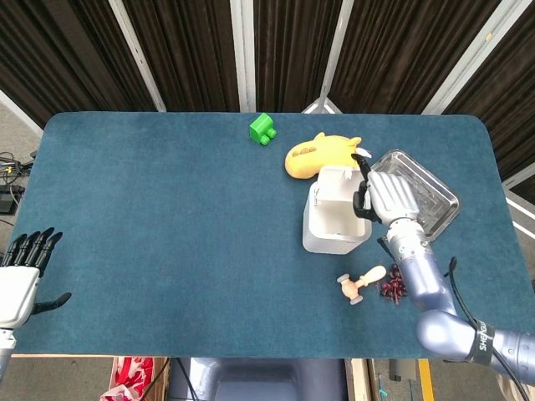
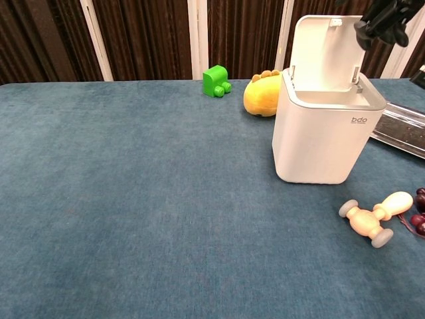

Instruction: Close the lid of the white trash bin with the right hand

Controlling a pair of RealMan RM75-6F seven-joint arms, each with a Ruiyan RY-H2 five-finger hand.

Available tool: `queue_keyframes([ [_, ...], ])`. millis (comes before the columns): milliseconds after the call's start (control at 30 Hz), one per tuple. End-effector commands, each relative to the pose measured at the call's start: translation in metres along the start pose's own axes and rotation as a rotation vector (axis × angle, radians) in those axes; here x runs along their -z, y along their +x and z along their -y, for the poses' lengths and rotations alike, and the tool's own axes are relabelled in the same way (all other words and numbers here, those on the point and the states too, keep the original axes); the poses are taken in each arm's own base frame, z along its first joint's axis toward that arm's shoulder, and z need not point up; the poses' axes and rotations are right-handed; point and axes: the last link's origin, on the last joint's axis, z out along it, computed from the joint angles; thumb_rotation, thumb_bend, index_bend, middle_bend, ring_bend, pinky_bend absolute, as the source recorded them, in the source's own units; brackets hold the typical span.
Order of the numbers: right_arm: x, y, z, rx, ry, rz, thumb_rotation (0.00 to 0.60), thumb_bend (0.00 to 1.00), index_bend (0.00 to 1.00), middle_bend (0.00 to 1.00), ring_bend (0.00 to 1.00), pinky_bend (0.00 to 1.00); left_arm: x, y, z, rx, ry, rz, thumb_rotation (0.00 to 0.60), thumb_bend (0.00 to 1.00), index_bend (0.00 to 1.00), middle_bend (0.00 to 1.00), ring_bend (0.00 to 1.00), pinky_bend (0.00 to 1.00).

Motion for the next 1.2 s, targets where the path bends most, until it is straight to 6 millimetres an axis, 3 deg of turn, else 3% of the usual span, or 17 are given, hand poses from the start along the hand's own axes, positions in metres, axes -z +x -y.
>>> queue_keyframes([
  [33, -0.002, -0.002, 0.001, 0.009, -0.011, 0.004, 0.600, 0.68, 0.02, 0.65, 0.70, 0.69, 0.001, 0.000, 0.001, 0.000, 0.002, 0.002, 0.600, 0.00, 0.00, 0.00, 0.00, 0.00],
  [167, -0.002, -0.003, 0.002, 0.010, -0.016, 0.006, 0.600, 0.69, 0.14, 0.65, 0.70, 0.69, 0.001, 0.001, 0.001, 0.000, 0.006, 0.002, 0.600, 0.00, 0.00, 0.00, 0.00, 0.00],
  [433, 0.010, -0.008, 0.006, 0.010, 0.001, 0.038, 0.600, 0.69, 0.23, 0.66, 0.70, 0.69, 0.003, 0.001, 0.002, -0.002, 0.007, 0.000, 0.600, 0.00, 0.00, 0.00, 0.00, 0.00],
  [867, 0.040, -0.015, 0.016, 0.022, 0.056, 0.104, 0.600, 0.72, 0.24, 0.66, 0.70, 0.69, 0.003, 0.001, 0.000, -0.002, 0.000, -0.003, 0.600, 0.00, 0.00, 0.00, 0.00, 0.00],
  [1200, 0.053, -0.023, 0.008, 0.026, 0.037, 0.145, 0.600, 0.72, 0.24, 0.66, 0.70, 0.69, 0.004, 0.002, 0.000, 0.004, -0.004, -0.003, 0.600, 0.00, 0.00, 0.00, 0.00, 0.00],
])
